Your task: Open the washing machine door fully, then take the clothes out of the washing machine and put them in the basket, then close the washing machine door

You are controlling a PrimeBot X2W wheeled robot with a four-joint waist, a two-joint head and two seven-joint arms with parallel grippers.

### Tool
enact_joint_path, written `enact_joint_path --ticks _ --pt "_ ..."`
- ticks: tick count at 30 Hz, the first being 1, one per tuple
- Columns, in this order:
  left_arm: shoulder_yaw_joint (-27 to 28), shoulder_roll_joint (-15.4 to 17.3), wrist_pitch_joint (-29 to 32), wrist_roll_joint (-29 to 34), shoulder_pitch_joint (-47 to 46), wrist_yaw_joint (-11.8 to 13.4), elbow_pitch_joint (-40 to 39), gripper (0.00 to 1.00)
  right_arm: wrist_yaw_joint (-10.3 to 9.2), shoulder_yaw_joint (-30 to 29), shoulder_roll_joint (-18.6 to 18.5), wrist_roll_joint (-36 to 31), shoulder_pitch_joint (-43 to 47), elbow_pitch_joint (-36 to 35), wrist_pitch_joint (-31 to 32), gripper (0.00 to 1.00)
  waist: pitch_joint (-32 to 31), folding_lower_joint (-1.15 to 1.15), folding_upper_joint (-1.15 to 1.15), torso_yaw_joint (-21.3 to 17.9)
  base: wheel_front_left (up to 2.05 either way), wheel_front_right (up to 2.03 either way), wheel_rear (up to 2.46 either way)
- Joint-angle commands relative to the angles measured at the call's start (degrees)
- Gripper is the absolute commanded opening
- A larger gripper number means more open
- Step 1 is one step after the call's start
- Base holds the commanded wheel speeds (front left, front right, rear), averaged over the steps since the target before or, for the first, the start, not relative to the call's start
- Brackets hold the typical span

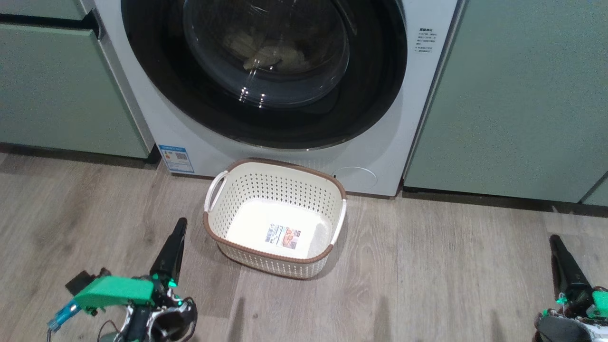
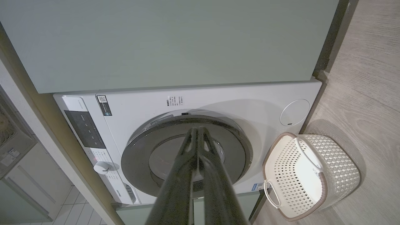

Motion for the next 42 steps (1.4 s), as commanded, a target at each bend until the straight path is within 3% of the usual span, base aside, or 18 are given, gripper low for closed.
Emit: enact_joint_path --ticks 1,42 --pt "1.8 0.4 0.3 0.4 -3.2 -0.4 -1.6 0.0 0.08 0.9 -0.3 -0.5 -3.3 -1.8 0.3 0.0 0.0 0.0 0.0 0.0 0.0 0.0 0.0" --pt "1.8 0.4 0.3 0.4 -3.2 -0.4 -1.6 0.0 0.08 0.9 -0.3 -0.5 -3.3 -1.8 0.3 0.0 0.0 0.0 0.0 0.0 0.0 0.0 0.0"
